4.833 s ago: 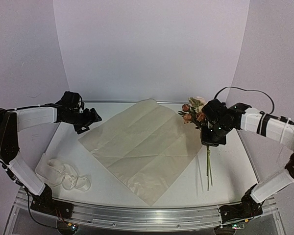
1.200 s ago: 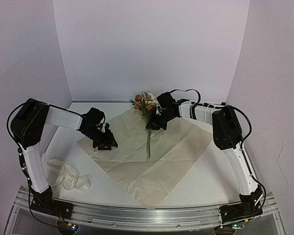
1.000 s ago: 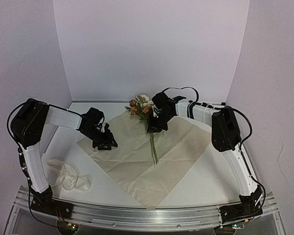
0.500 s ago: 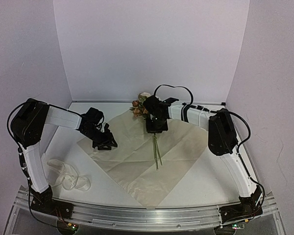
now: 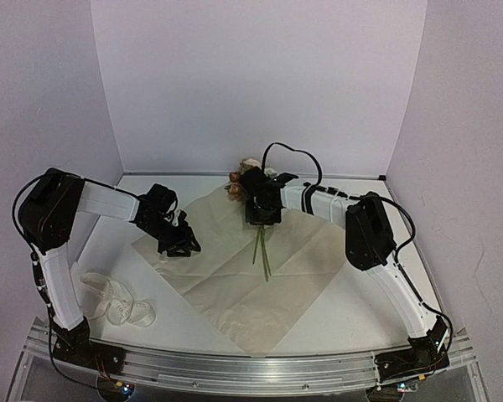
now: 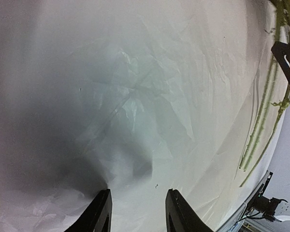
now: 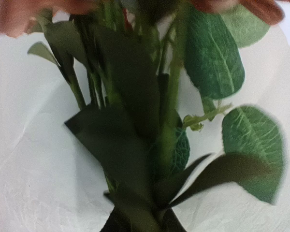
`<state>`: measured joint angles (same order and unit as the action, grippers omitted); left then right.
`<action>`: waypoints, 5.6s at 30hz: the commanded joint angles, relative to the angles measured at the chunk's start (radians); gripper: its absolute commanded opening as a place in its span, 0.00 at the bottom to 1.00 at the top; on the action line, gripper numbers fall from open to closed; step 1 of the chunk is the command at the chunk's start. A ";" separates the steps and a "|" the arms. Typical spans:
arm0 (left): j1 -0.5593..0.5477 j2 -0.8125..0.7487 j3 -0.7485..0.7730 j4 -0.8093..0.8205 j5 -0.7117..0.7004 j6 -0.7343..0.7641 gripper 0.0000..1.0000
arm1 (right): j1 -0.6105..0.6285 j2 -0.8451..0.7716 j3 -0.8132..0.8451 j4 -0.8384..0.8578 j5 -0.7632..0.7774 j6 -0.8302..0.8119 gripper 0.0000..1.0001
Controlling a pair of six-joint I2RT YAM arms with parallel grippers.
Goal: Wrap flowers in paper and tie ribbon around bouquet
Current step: Place the fake flower on the flattened wrapping paper, then fold the bottom corner of the flattened wrapping paper at the center of the board.
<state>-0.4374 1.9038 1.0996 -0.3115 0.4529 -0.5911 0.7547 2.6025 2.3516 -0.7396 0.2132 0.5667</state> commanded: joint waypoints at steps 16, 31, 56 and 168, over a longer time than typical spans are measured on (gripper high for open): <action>0.005 -0.032 0.050 -0.048 -0.021 0.042 0.49 | 0.007 -0.349 -0.316 0.044 -0.247 0.025 0.78; -0.209 -0.481 -0.336 -0.036 -0.313 -0.357 0.70 | 0.097 -0.895 -1.064 0.085 -0.416 -0.114 0.72; -0.508 -0.437 -0.688 0.574 -0.480 -1.072 0.61 | 0.195 -1.267 -1.595 0.313 -0.304 0.126 0.69; -0.286 -0.071 -0.076 0.311 0.294 0.012 0.21 | 0.621 -0.948 -1.027 0.036 -0.282 -0.799 0.00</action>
<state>-0.6990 1.7772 0.9394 0.0075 0.6626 -0.6707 1.3706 1.6445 1.2671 -0.6831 -0.0170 -0.2531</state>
